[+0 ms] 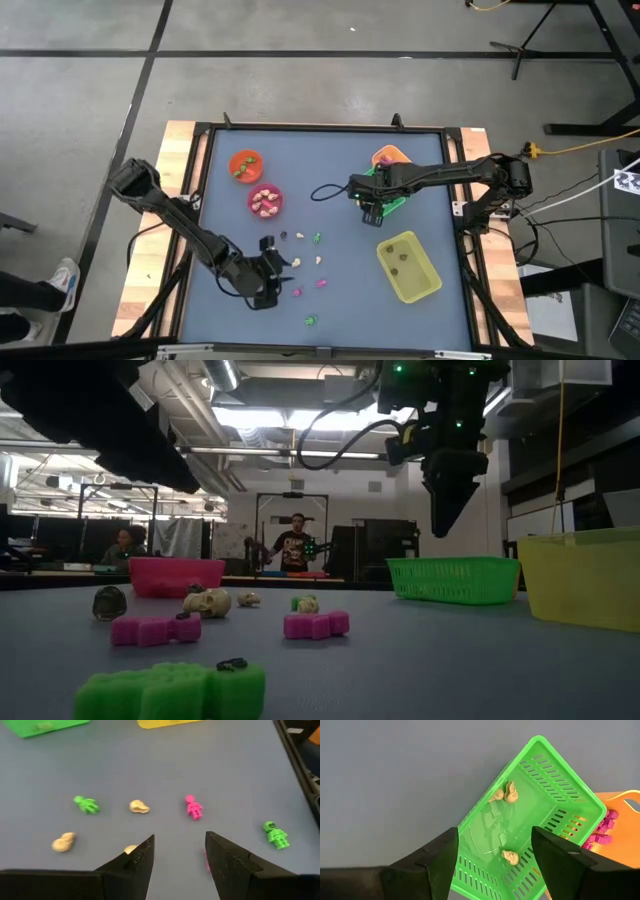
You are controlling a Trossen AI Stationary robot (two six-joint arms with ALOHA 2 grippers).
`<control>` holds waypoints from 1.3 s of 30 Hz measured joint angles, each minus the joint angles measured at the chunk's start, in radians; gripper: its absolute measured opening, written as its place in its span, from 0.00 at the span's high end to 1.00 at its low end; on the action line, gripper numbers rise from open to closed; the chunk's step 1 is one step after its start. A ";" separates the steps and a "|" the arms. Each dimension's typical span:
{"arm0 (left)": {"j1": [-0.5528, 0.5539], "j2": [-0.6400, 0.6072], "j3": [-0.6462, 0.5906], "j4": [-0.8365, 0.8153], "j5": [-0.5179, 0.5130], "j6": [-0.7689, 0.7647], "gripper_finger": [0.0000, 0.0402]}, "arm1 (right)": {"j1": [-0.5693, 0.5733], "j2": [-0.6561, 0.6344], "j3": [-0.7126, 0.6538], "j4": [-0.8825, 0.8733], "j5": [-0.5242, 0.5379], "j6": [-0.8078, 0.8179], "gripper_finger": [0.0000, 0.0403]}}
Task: Sort Halloween decoration
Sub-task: Put the pink skeleton toy into the yellow bin
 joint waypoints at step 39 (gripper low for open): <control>-0.083 0.388 0.002 0.365 -0.015 0.001 0.61 | 0.000 0.000 0.000 0.130 0.000 -0.001 0.38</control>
